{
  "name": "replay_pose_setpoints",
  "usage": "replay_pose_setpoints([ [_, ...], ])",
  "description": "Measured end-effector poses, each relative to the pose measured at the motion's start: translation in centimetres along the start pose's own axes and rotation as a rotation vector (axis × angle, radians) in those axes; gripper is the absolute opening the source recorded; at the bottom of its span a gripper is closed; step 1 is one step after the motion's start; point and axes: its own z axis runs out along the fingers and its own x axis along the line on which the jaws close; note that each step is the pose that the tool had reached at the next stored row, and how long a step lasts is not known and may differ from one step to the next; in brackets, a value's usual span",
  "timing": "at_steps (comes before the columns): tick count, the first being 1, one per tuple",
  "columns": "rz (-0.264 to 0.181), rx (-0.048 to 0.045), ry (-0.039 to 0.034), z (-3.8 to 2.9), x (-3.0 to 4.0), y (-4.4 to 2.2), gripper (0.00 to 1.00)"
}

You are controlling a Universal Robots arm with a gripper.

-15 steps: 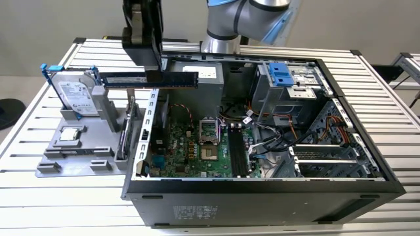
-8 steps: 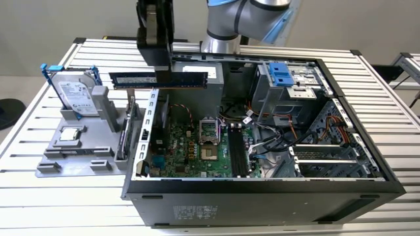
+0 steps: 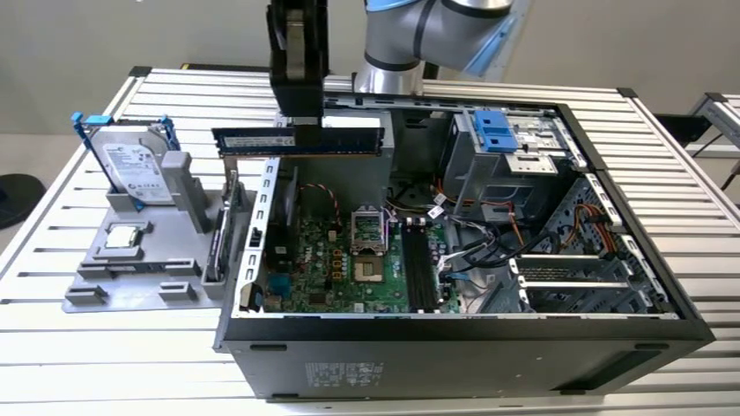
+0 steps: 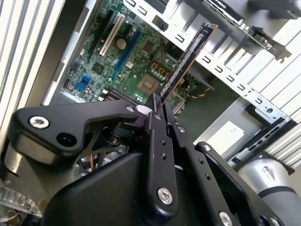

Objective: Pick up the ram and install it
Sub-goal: 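Pick up the ram and move it above insertion slot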

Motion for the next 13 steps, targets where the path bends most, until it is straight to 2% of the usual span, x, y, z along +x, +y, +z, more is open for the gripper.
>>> replay_pose_setpoints([
  [13, 0.0, 0.0, 0.0, 0.05, -0.1, 2.45, 0.0],
])
